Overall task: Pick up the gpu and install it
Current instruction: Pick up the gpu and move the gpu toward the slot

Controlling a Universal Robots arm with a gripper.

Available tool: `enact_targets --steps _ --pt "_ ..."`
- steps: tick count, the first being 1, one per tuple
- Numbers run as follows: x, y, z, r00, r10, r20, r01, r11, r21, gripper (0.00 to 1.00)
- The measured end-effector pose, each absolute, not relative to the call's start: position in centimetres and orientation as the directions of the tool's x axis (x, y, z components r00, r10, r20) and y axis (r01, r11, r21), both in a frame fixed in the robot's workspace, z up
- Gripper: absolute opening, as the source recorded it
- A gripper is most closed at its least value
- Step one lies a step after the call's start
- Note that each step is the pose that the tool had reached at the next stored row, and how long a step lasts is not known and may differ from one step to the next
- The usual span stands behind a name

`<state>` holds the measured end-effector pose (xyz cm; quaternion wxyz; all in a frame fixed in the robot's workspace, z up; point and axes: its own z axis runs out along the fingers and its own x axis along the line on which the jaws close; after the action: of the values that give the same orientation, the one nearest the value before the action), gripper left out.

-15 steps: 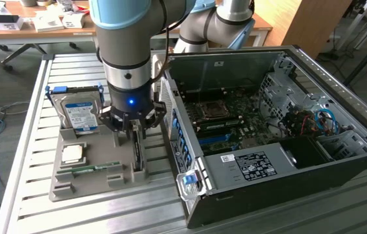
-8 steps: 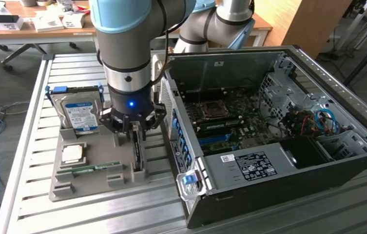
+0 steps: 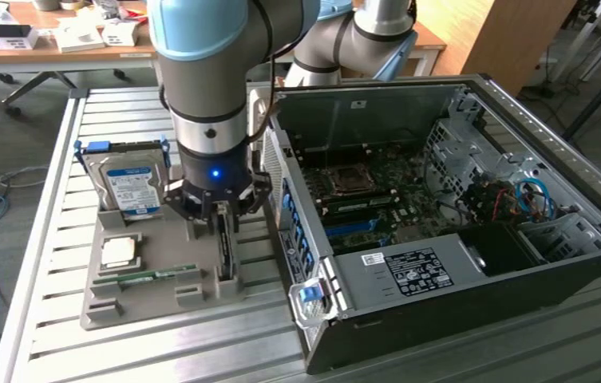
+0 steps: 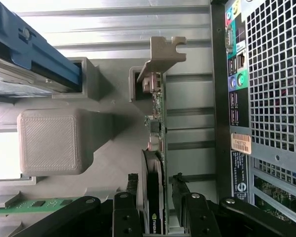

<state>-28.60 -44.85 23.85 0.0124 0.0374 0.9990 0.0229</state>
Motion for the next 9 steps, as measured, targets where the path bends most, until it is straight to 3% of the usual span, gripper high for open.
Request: enact_targets --steps 9 --pt "-28.60 -44.85 23.50 -0.997 0.075 -0.023 0.074 0.996 0.047 0.42"
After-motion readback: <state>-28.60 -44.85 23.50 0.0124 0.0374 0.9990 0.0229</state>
